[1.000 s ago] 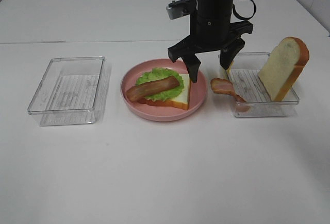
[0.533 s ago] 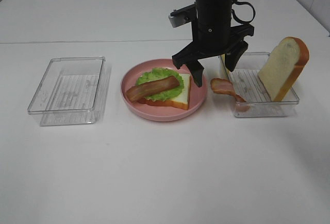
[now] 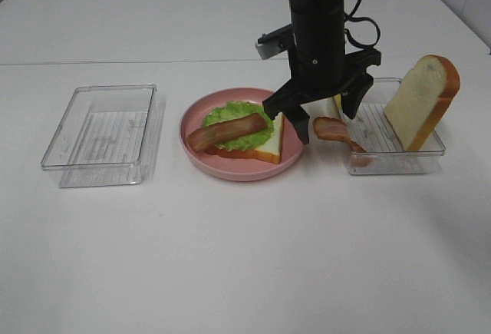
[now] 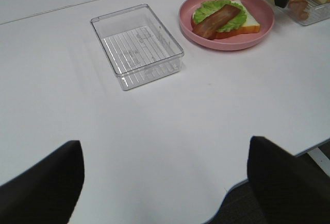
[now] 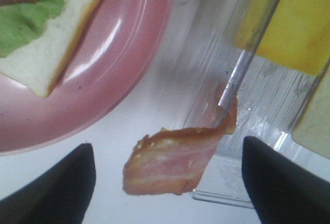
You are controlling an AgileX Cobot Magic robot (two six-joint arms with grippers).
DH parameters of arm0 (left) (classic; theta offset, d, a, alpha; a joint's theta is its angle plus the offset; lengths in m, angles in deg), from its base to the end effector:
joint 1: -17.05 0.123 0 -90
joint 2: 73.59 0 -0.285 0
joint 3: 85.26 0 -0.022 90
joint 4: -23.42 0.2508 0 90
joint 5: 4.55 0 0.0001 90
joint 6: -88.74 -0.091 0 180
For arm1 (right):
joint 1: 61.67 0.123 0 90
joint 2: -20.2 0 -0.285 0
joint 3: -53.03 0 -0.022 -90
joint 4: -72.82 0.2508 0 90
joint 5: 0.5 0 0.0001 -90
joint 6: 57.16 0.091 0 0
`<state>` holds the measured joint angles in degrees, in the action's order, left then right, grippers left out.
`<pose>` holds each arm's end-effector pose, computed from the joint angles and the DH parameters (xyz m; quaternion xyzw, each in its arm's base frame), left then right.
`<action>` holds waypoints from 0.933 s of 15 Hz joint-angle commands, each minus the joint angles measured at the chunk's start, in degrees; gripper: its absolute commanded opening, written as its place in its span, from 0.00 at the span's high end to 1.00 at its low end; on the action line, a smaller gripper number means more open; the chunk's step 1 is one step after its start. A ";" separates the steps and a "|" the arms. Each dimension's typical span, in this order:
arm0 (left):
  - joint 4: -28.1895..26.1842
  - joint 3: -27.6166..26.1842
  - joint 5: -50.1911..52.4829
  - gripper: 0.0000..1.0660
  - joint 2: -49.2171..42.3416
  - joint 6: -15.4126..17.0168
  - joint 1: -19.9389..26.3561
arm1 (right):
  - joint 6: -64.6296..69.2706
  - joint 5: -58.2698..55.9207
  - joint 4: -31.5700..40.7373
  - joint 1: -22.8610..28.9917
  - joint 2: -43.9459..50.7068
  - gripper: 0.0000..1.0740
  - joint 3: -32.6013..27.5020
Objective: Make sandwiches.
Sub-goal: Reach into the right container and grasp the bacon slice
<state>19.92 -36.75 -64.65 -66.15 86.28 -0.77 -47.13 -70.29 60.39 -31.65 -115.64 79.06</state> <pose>-0.0067 -0.0029 0.2786 0.1504 0.8344 -0.1010 0.5205 0.3980 0.2088 0.1681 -0.2090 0.9726 -0.0944 0.0381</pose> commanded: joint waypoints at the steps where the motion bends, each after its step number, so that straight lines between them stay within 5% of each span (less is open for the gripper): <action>1: 0.00 0.06 0.52 0.23 -0.46 -0.06 -0.11 | 1.20 -4.30 -1.95 0.00 -1.72 0.34 -0.86; 14: 0.00 0.06 0.52 0.23 -0.46 -0.06 -0.11 | 2.69 -4.30 -6.07 0.00 -1.72 1.00 -0.86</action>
<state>19.92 -36.75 -64.65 -66.15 86.28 -0.77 -45.13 -70.35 54.66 -31.65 -117.19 78.43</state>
